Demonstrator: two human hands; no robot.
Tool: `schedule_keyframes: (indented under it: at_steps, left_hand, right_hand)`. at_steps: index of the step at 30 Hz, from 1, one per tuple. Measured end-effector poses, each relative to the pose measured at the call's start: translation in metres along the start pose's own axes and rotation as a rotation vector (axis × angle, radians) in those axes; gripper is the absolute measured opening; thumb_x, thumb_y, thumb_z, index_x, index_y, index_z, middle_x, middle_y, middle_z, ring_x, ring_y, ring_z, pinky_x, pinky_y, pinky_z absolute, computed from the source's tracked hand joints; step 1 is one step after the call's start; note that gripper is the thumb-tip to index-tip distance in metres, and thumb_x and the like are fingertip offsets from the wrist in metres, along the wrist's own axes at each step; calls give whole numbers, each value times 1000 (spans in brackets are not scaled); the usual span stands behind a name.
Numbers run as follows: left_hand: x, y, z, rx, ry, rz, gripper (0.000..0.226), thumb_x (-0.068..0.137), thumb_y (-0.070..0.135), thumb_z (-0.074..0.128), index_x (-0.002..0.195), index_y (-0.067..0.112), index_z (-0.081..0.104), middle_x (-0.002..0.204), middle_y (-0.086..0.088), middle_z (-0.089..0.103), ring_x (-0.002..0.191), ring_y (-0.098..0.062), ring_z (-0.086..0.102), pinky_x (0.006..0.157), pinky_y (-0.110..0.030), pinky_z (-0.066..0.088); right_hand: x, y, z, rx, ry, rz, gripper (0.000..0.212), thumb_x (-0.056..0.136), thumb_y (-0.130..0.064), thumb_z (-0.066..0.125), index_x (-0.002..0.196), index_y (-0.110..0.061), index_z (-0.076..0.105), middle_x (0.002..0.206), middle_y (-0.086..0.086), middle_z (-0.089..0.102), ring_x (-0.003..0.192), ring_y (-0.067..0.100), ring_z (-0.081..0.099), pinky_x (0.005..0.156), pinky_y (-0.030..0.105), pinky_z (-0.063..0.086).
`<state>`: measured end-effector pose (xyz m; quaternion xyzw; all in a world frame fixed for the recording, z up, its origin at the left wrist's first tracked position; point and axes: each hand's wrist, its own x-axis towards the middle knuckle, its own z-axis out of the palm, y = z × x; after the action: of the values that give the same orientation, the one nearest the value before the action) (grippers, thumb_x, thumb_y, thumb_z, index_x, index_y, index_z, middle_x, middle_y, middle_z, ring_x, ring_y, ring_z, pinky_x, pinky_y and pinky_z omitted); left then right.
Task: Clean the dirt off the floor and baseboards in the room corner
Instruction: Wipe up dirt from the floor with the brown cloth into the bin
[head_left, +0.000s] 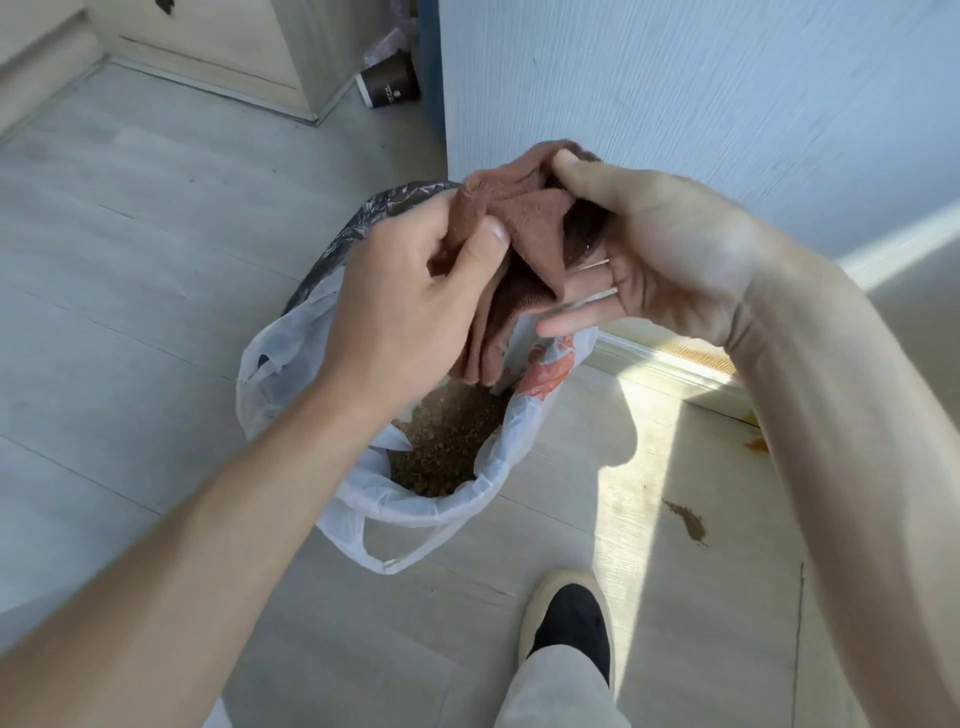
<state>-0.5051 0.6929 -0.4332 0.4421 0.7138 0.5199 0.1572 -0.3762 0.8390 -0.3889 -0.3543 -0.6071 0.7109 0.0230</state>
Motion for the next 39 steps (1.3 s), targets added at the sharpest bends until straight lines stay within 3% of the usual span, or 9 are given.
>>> schedule_keyframes:
  at_steps: [6,10,15,19,22,26,29,34,39]
  left_hand:
    - [10,-2,10,-272,68,-257,42,92,48,60,94,8,71,83,-6,64,81,-21,59,81,-64,57]
    - [15,7,15,-288,125,-313,44,91,50,61,76,9,64,74,-5,55,71,-22,52,64,-49,44]
    - [20,19,23,-289,105,-266,55,86,56,65,90,2,69,89,-28,70,88,-48,69,77,-61,60]
    - [17,22,23,-239,-22,-148,25,93,40,67,103,20,78,98,-11,78,102,-37,73,84,-61,60]
    - [16,26,18,-243,-69,-115,23,97,35,66,108,18,76,108,-25,72,110,-49,66,81,-66,58]
    - [19,40,11,-226,-160,-119,18,104,28,62,113,26,77,107,-16,76,105,-36,72,82,-58,61]
    - [28,53,10,-181,-207,-132,21,105,27,59,115,19,76,102,-6,79,97,-16,76,76,-38,64]
    - [56,79,26,-201,-231,-65,51,99,42,60,107,-8,66,100,-28,72,93,-44,71,81,-71,51]
    - [69,104,61,-135,-266,13,73,87,58,55,104,-13,59,94,-29,69,85,-44,67,82,-67,49]
  right_hand:
    - [-2,11,-14,-363,323,-203,49,101,-46,59,101,1,73,86,13,77,73,26,77,77,48,64]
    - [0,19,-6,-723,690,-459,65,96,-56,59,74,5,59,67,24,53,70,35,50,62,38,45]
    - [-9,10,20,-584,545,-414,70,97,-66,52,54,-13,38,45,-6,36,46,13,39,45,20,29]
    - [-10,14,27,-441,458,-394,55,89,-68,64,66,-18,61,53,-15,54,52,0,53,51,16,39]
    - [-7,19,29,-300,414,-429,50,92,-61,66,84,-12,70,76,0,73,75,11,71,74,37,58]
    - [-4,29,24,-121,370,-516,36,99,-48,64,80,-17,67,70,-11,62,73,6,59,69,31,50]
    - [-3,37,10,46,377,-565,44,102,-43,58,89,-3,67,81,1,61,80,15,57,77,41,48]
    - [-13,42,-35,591,426,-493,38,97,-28,51,115,-1,69,111,14,71,105,26,67,97,44,50]
    - [-35,70,-73,601,376,-575,42,104,-24,54,139,-1,59,135,11,67,128,23,62,111,46,48]
